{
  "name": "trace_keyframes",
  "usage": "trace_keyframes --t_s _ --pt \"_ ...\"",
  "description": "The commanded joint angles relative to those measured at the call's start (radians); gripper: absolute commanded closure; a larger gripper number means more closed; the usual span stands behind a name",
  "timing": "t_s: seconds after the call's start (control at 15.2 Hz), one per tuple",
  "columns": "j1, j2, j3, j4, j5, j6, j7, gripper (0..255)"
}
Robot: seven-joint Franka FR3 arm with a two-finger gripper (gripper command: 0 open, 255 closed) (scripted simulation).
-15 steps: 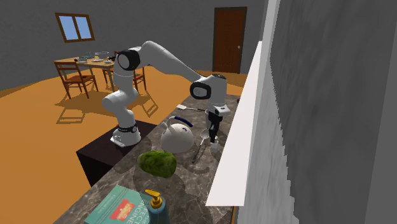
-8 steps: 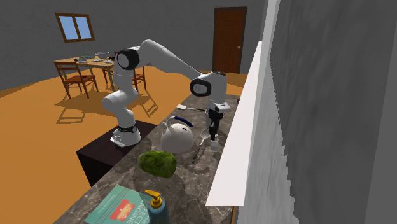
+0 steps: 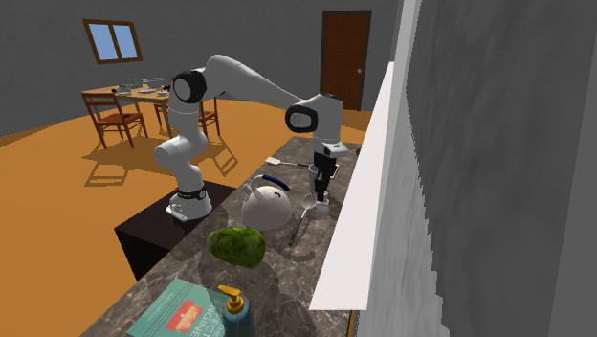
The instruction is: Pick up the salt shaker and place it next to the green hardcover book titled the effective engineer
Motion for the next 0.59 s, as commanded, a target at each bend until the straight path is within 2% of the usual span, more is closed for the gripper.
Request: trace_keyframes --t_s 0.0,0.53 --pt "0.001 -0.007 0.001 0.017 0.001 -0.023 -0.002 255" --pt "0.002 -0.025 0.002 0.098 0.006 -0.123 -0.013 255"
